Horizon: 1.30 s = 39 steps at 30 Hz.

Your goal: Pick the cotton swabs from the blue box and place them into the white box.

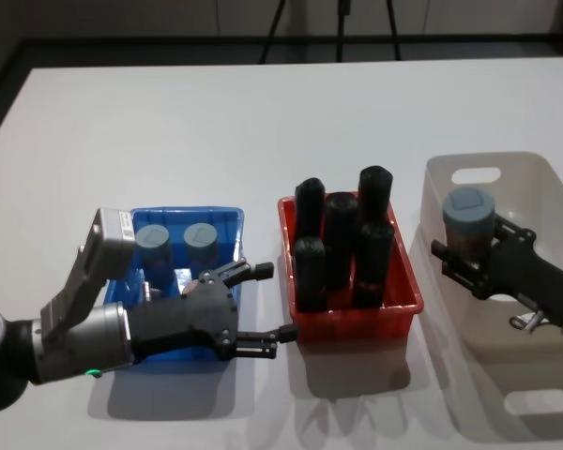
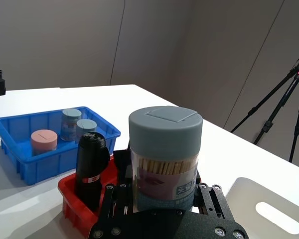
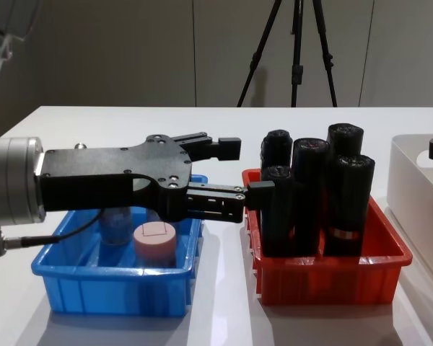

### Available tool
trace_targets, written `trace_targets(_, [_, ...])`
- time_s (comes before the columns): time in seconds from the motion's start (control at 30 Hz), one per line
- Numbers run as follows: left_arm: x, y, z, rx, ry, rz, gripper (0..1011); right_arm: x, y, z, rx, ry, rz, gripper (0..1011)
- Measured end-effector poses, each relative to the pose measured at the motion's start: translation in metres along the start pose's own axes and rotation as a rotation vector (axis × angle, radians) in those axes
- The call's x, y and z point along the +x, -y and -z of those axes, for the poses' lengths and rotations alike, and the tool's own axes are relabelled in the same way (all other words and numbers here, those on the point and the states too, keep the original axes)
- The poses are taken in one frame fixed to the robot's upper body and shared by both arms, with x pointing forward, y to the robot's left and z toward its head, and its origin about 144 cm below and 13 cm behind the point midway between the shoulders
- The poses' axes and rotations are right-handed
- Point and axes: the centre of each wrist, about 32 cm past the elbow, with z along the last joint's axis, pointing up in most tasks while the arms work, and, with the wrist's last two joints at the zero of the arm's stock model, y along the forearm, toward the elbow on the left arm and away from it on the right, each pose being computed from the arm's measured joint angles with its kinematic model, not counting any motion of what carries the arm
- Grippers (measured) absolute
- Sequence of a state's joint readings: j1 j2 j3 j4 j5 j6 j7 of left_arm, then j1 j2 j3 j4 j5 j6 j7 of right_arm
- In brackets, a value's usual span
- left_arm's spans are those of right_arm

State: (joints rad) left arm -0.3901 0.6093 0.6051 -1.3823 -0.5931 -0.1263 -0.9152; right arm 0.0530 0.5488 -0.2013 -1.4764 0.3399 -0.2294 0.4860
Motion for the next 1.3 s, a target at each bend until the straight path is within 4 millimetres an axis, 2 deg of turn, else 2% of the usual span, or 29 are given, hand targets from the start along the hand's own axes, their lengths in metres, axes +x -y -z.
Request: trace_targets(1.3, [0.000,0.000,0.000,0.000,0.000,0.000,1001,-0.006,0.023,0.002,-0.051,0.031,0.269,617])
